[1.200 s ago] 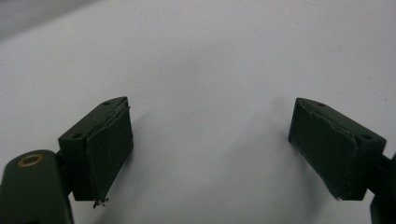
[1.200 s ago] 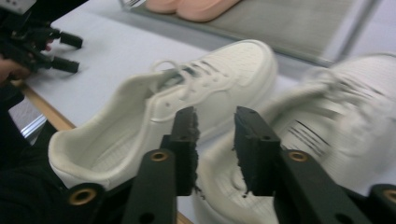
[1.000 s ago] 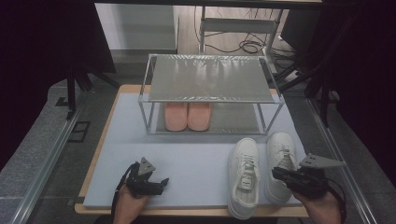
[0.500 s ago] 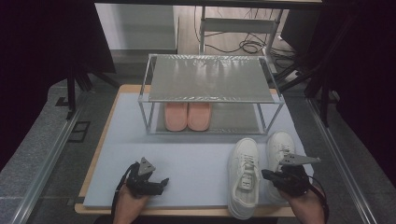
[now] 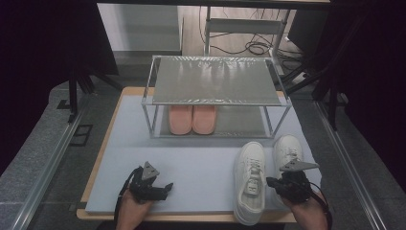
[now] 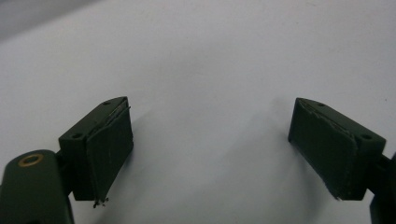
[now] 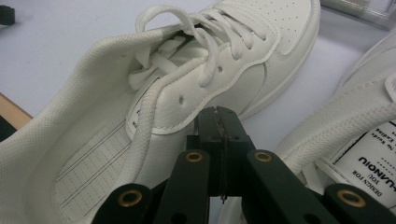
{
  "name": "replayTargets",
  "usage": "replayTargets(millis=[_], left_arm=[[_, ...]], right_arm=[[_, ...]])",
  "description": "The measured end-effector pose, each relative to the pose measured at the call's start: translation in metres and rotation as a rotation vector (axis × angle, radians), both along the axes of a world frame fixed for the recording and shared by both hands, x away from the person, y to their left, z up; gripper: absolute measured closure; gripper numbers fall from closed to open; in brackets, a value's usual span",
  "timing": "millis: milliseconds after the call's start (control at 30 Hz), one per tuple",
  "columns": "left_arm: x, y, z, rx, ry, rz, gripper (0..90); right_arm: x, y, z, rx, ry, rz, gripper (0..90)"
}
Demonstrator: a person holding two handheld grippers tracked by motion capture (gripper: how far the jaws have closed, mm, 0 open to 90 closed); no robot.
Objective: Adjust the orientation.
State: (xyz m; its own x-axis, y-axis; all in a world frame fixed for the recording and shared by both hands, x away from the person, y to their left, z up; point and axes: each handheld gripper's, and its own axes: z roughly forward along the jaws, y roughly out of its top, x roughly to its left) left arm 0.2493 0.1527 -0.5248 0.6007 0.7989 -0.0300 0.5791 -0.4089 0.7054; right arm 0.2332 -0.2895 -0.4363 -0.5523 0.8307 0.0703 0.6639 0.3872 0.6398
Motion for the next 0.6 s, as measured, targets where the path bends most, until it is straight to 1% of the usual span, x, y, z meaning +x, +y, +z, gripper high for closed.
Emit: replayTargets(millis=[133, 367, 467, 500, 600], left_arm=[[0.000, 0.000, 0.000, 0.000, 0.000, 0.000, 13.8], [0.000, 0.000, 0.000, 0.000, 0.000, 0.000, 13.8], [0.000, 0.000, 0.000, 0.000, 0.000, 0.001, 13.8], [0.000, 0.000, 0.000, 0.000, 0.000, 0.001, 13.8], [0.000, 0.000, 0.000, 0.000, 0.000, 0.001, 13.8]], right_arm=[[-0.002, 0.003, -0.001, 0.003, -0.003, -0.017, 90.0], [-0.003, 0.009, -0.002, 0.012, -0.013, -0.027, 90.0], [-0.004, 0.011, -0.003, 0.021, -0.012, -0.019, 90.0], [-0.004, 0.014, -0.005, 0.032, -0.008, -0.013, 90.0], [-0.005, 0.017, -0.006, 0.037, -0.008, -0.002, 90.0]])
